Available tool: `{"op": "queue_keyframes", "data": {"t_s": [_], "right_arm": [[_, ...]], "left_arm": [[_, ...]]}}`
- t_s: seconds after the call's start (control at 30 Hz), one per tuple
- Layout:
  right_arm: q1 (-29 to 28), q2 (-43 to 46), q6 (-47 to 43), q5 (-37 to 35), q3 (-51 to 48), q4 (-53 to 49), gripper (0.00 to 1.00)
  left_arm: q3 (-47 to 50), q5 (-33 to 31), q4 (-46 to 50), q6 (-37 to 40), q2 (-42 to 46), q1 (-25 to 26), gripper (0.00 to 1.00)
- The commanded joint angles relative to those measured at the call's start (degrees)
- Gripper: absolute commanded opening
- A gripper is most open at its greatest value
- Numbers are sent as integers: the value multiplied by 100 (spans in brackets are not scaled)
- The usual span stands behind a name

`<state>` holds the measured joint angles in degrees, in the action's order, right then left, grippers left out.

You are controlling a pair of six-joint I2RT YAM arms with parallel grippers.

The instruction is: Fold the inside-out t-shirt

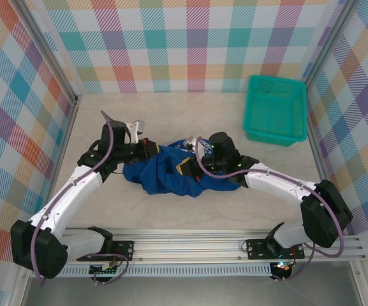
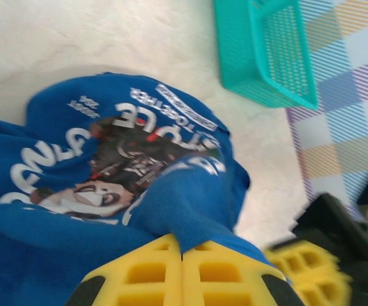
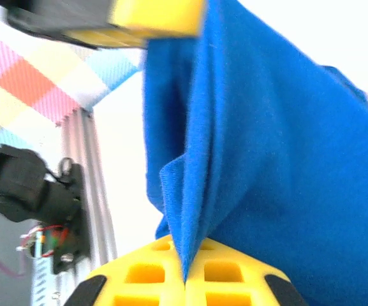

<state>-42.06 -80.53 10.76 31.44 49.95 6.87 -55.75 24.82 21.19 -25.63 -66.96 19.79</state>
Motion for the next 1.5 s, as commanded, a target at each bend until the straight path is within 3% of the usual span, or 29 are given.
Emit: {"op": "queue_keyframes", "data": {"t_s": [0.0,0.2,0.33,0.47,0.6,0.73,1.13,1.27,1.37,1.47], "right_arm": [[47,120,487,1003,-187,556,0],[186,-55,995,767,-179,939,0],[275,-205,1212,714,-145,1048,0],[312,-259,1220,741,-115,1061,0],[345,-235,1189,708,-126,1007,0],[347,-201,1182,698,-135,975,0],[344,-86,1071,675,-188,912,0],[348,-59,1059,667,-232,945,0],[348,-39,1023,614,-266,937,0],[362,120,767,279,-271,508,0]], "left_arm": [[7,-1005,-4,179,-231,-39,6],[18,-1626,526,510,-13,365,43],[338,-1898,775,591,551,867,50],[824,-1321,440,326,743,1230,47],[943,-983,255,183,301,1273,37],[948,-740,4,173,-18,1272,34],[531,-1457,45,385,-888,1220,38],[541,-1050,-376,346,-1140,1211,39],[556,-684,-885,282,-1245,1211,29],[595,-513,-1145,333,-1017,1164,5]]}}
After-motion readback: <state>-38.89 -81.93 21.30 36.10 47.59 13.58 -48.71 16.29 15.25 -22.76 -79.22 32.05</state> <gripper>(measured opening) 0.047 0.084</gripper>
